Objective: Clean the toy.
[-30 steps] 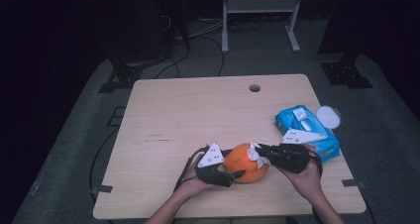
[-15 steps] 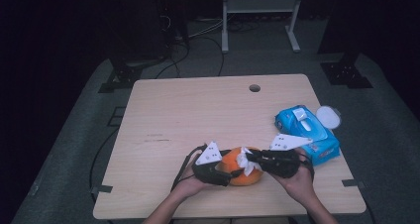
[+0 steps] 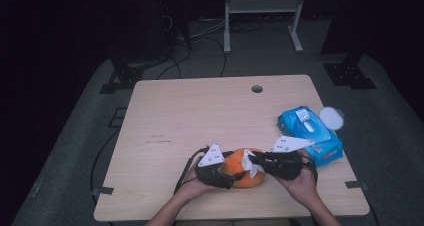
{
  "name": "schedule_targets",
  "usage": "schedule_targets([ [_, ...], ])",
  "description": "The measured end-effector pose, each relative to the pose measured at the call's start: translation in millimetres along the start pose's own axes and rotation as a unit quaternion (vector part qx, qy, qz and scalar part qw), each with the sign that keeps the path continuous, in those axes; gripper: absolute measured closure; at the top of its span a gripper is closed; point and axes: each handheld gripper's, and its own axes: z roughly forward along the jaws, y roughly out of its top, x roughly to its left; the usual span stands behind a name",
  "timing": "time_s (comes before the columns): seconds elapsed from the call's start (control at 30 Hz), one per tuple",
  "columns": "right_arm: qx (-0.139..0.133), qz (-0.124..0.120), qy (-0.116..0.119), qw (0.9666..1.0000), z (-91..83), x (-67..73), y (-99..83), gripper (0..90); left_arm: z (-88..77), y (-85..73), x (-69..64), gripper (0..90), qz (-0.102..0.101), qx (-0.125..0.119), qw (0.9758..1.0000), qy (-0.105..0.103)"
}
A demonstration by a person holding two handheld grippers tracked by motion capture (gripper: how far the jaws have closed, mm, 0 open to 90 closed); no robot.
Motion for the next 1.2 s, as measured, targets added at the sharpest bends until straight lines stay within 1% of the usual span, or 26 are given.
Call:
schedule_targets([
  [0.03, 0.002, 0.01, 0.0, 1.0, -0.3, -5.1, -3.0, 80.5, -0.8, 0.5, 0.7, 21.5, 0.003, -0.003, 1.0, -0.007],
  [0.1, 0.0, 0.035, 0.012, 0.9993, -2.7, -13.8, -8.3, 80.4, -2.9, 0.4, 2.7, 20.8, -0.01, -0.018, 0.9994, -0.027],
  [0.13, 0.0, 0.037, 0.008, 0.9993, -4.2, -15.7, -9.4, 80.4, -4.0, -0.1, 4.0, 20.7, -0.016, -0.025, 0.999, -0.034],
  [0.17, 0.001, 0.036, 0.005, 0.9994, -5.4, -17.0, -10.0, 80.4, -4.5, -0.7, 4.5, 20.0, -0.016, -0.03, 0.9988, -0.035],
  [0.2, 0.002, 0.038, 0.005, 0.9993, -5.9, -18.3, -10.5, 80.4, -4.3, -1.5, 5.3, 18.9, -0.011, -0.034, 0.9988, -0.033],
  [0.33, 0.004, 0.042, 0.003, 0.9991, -4.6, -21.5, -11.3, 80.3, 2.1, -5.7, 8.9, 7.1, -0.013, -0.029, 0.9994, -0.013],
  [0.4, 0.002, 0.047, 0.003, 0.9989, -4.4, -24.5, -12.5, 80.1, 6.7, -8.6, 10.3, 3.8, -0.027, -0.028, 0.9991, -0.015],
  [0.43, 0.002, 0.049, 0.003, 0.9988, -4.5, -25.5, -12.9, 80.1, 8.0, -9.1, 9.9, 3.8, -0.03, -0.026, 0.9991, -0.017],
  [0.5, 0.002, 0.055, 0.004, 0.9985, -5.1, -28.0, -14.1, 79.9, 7.3, -7.9, 6.5, 7.2, -0.017, -0.021, 0.9994, -0.023],
  [0.57, 0.002, 0.057, 0.001, 0.9984, -6.0, -31.2, -15.4, 79.5, 4.3, -5.6, 4.2, 11.8, -0.006, -0.013, 0.9991, -0.04],
  [0.63, 0.003, 0.061, -0.008, 0.9981, -7.4, -34.8, -17.0, 79.3, 1.2, -5.4, 4.6, 15.0, 0.002, -0.016, 0.9985, -0.053],
  [0.67, 0.002, 0.066, -0.01, 0.9978, -8.2, -37.2, -18.0, 79.2, 0.9, -5.9, 4.9, 14.9, 0.002, -0.019, 0.9984, -0.053],
  [0.7, 0.0, 0.073, -0.009, 0.9973, -8.7, -39.7, -19.0, 79.2, 2.1, -6.5, 5.1, 14.8, 0.003, -0.02, 0.9987, -0.046],
  [0.73, -0.002, 0.08, -0.006, 0.9968, -8.6, -41.8, -19.8, 79.2, 4.6, -7.0, 5.5, 11.8, 0.003, -0.017, 0.9992, -0.037],
  [0.77, -0.002, 0.083, -0.005, 0.9965, -8.1, -42.5, -20.1, 79.2, 9.1, -8.1, 5.6, 7.4, -0.002, -0.009, 0.9996, -0.028],
  [0.8, -0.002, 0.082, -0.005, 0.9966, -7.1, -41.9, -19.6, 79.2, 12.3, -9.8, 5.5, 3.3, -0.007, -0.004, 0.9996, -0.026],
  [0.87, -0.001, 0.078, -0.004, 0.9969, -5.6, -39.0, -18.7, 79.4, 15.9, -11.9, 4.6, 2.5, -0.014, 0.004, 0.9996, -0.022],
  [0.9, -0.001, 0.077, -0.004, 0.997, -4.8, -37.1, -18.4, 79.8, 16.5, -11.6, 3.6, 2.6, -0.018, 0.011, 0.9995, -0.024],
  [0.93, 0.001, 0.077, -0.004, 0.9971, -4.2, -35.7, -18.1, 80.3, 15.9, -10.7, 2.9, 6.4, -0.017, 0.011, 0.9995, -0.026],
  [0.97, 0.0, 0.075, -0.005, 0.9972, -4.2, -35.3, -17.9, 80.4, 12.8, -7.3, 1.4, 11.7, -0.016, 0.015, 0.9995, -0.021],
  [1.0, -0.003, 0.077, -0.006, 0.997, -5.6, -34.8, -17.1, 80.7, 10.6, -4.5, 0.7, 18.0, -0.017, 0.016, 0.9995, -0.022],
  [1.03, -0.007, 0.078, -0.004, 0.9969, -7.0, -34.8, -16.4, 80.8, 6.4, 0.4, 0.0, 22.0, -0.017, 0.018, 0.9993, -0.027],
  [1.1, -0.023, 0.083, 0.0, 0.9963, -11.3, -34.8, -13.4, 81.2, -5.2, 13.6, -1.3, 24.8, -0.02, 0.004, 0.9991, -0.037],
  [1.13, -0.026, 0.084, 0.001, 0.9962, -13.1, -34.3, -12.2, 81.3, -12.2, 20.6, -0.8, 24.8, -0.026, -0.006, 0.9985, -0.048],
  [1.17, -0.033, 0.086, 0.007, 0.9957, -13.8, -34.6, -12.0, 81.2, -19.7, 27.8, -0.4, 24.8, -0.03, -0.008, 0.9978, -0.058],
  [1.2, -0.036, 0.096, 0.019, 0.9945, -12.6, -35.2, -12.8, 81.2, -22.9, 30.5, -0.9, 24.8, -0.024, -0.004, 0.998, -0.058],
])
